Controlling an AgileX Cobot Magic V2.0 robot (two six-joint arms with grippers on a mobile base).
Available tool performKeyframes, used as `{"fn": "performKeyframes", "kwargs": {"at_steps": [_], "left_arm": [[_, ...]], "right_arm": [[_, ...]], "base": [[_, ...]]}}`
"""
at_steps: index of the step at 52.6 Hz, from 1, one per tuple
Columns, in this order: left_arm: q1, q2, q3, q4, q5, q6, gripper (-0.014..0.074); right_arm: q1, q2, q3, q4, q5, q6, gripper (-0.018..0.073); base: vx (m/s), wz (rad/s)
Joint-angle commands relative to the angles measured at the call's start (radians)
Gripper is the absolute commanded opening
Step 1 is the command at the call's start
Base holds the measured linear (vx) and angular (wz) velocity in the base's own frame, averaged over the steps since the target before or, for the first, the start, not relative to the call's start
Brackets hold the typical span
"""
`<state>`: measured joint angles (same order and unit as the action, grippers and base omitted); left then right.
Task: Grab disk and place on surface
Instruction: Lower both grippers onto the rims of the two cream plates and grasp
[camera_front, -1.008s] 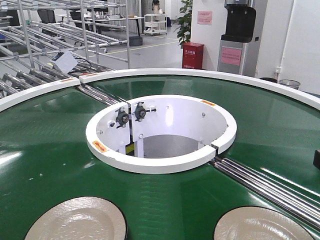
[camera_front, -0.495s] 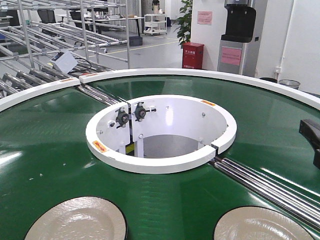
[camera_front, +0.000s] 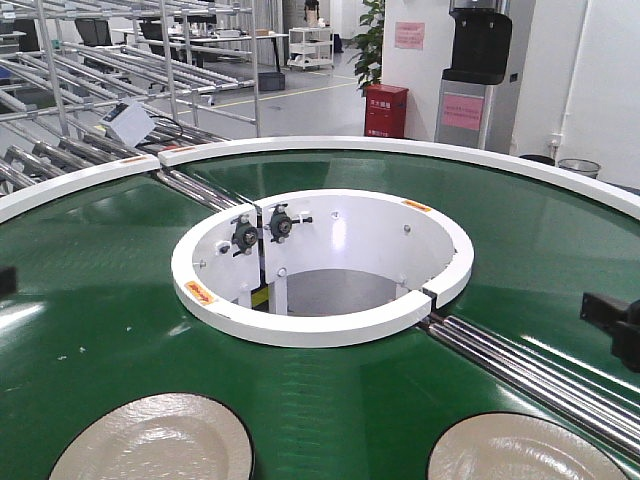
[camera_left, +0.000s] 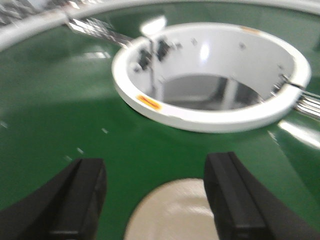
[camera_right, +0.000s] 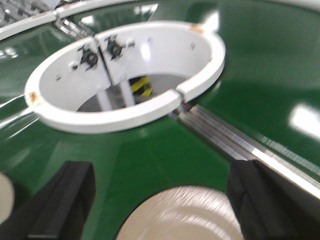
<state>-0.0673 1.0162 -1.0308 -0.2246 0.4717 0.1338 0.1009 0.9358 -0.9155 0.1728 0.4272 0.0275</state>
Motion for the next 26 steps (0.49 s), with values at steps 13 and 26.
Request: {"fn": "performKeyframes", "kwargs": {"at_steps": [13, 26], "left_arm": [[-0.013, 0.262, -0.223, -0.434, 0.204, 0.275, 0.0504], [0.154, 0.458, -0.254, -0.439, 0.317, 0.280, 0.0504]], "right_arm": [[-0.007, 0.204, -0.135, 0.534, 0.223, -0.351, 0.0535], [-0.018, 0.293, -0.137, 0.648, 0.289, -0.431, 0.0535]], "base": [[0.00, 0.00], [0.00, 0.00]]}}
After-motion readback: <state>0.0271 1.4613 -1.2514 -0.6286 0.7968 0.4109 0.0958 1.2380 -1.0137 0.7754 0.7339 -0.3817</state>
